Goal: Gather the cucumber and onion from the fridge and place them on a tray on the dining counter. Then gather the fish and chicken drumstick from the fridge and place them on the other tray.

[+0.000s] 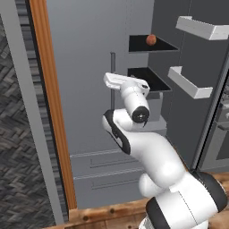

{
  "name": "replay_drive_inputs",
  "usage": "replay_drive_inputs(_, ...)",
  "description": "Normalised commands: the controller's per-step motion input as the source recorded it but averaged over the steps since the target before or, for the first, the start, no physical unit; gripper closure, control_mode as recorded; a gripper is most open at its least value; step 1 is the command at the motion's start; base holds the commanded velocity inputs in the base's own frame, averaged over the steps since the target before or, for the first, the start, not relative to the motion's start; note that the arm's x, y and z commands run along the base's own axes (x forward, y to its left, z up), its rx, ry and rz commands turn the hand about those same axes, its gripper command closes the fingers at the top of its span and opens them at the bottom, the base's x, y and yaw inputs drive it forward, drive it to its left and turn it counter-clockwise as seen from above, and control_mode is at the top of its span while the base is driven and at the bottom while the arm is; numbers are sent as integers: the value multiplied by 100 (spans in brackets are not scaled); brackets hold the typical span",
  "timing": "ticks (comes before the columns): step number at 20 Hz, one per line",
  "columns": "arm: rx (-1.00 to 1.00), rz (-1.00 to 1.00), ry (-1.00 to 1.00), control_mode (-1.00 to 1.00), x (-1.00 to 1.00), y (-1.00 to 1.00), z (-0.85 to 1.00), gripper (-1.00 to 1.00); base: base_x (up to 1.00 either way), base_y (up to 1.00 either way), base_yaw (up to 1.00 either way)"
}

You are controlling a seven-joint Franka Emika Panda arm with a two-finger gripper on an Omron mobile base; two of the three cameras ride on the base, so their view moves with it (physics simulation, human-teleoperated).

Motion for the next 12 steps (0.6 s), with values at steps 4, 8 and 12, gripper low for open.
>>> replay_drive_inputs(4,0,0,0,-100,35,0,-17,-100,0,0,0)
replay_drive_inputs(8,0,0,0,-100,35,0,-6,-100,0,0,0)
replay_drive_inputs(12,0,0,0,-100,34,0,-4,-100,0,0,0)
